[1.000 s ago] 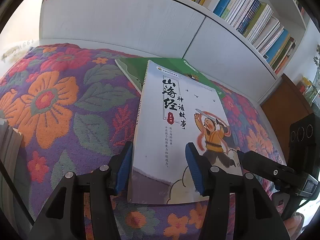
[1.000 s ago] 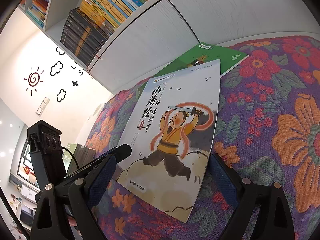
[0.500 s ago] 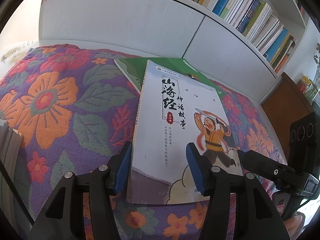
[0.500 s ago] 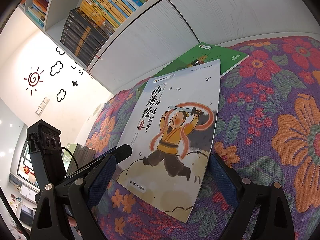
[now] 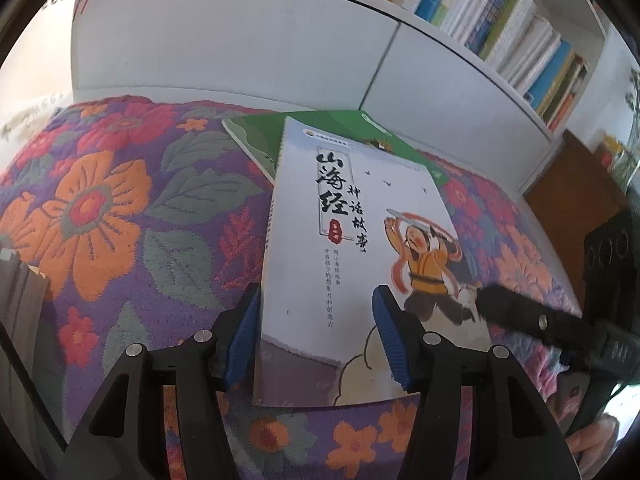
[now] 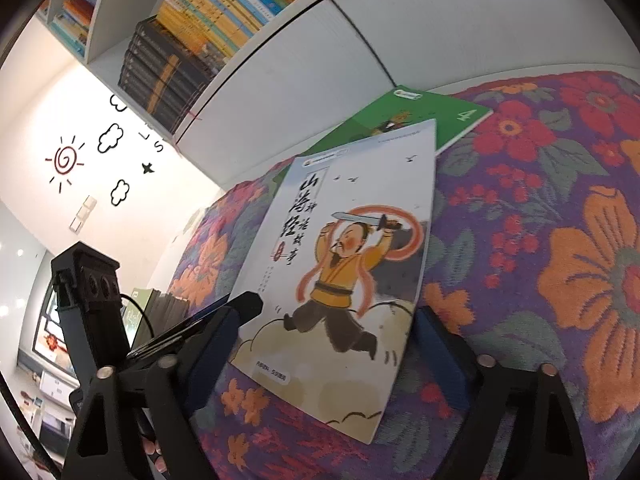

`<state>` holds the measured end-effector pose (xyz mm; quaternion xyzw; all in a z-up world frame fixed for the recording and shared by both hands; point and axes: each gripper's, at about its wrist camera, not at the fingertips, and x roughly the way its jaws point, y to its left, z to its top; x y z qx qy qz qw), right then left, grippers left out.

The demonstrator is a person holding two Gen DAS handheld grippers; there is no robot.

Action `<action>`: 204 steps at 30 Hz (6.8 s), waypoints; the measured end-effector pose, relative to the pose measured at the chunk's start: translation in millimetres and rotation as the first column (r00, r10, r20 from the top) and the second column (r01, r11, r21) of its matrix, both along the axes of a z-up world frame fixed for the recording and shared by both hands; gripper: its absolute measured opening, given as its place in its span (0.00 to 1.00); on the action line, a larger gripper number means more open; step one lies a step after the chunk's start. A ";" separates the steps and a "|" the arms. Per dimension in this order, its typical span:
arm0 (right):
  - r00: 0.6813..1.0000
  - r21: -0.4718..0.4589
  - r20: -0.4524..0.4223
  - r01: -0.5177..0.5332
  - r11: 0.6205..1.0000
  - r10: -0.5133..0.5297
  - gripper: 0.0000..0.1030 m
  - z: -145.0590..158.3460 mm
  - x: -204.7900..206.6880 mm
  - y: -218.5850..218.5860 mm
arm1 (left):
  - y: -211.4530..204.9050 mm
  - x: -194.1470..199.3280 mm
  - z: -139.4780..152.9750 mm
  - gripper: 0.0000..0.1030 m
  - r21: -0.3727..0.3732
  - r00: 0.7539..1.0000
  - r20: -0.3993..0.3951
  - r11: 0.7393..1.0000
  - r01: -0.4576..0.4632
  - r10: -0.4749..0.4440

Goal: Organize books

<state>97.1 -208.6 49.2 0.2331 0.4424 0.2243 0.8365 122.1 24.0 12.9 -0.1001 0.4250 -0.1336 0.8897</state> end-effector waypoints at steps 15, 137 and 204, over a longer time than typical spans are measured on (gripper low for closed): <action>0.981 0.021 -0.188 -0.052 0.998 0.055 0.75 8.4 -101.5 -11.9 | 6.9 -149.0 10.7 0.51 -0.053 0.946 -0.176 0.963 0.266 -0.271; 0.862 -0.100 -0.036 -0.507 0.856 0.506 0.18 53.3 -61.3 305.5 | 303.0 -147.5 69.8 0.23 -0.064 0.996 -0.025 0.994 -0.086 0.084; 0.914 0.254 -0.362 0.288 0.923 -0.185 0.40 -31.4 73.9 -24.6 | 14.0 -77.9 13.6 0.32 0.014 0.981 -0.183 0.998 0.067 -0.063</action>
